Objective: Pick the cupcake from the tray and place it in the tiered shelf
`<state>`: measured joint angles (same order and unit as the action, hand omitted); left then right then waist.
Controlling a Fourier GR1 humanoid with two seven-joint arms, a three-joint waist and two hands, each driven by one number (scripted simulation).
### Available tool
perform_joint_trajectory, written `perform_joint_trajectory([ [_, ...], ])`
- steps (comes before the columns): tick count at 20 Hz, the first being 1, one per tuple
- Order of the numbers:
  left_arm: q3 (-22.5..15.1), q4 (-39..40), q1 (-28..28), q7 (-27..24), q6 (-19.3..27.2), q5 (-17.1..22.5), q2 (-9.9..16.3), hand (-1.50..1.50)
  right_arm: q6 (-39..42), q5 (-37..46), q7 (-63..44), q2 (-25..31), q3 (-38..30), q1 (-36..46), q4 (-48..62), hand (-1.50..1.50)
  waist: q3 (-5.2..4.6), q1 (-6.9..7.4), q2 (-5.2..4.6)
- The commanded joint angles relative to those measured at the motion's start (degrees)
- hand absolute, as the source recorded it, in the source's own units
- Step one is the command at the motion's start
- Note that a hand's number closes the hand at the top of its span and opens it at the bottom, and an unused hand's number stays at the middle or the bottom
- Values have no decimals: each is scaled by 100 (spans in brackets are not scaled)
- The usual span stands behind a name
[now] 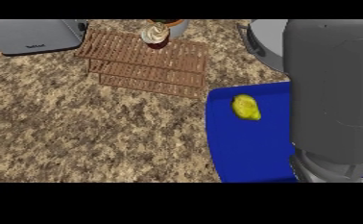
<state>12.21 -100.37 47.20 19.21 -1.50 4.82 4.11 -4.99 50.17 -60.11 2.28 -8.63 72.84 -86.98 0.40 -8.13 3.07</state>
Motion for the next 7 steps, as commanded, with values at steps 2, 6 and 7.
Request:
perform_joint_trajectory([
  [2,6,-722,-1169,-726,-47,5,258,0,653,-263,-531,218,-256,-66,-406,-150,-13,-463,138],
  [6,181,-752,-944,-728,-7,59,275,0,937,-505,-460,461,-473,-179,-742,-150,-1,-667,186],
  [7,130,-794,-911,-743,16,22,227,0,988,-573,-390,490,-482,-243,-848,-150,5,-728,187],
])
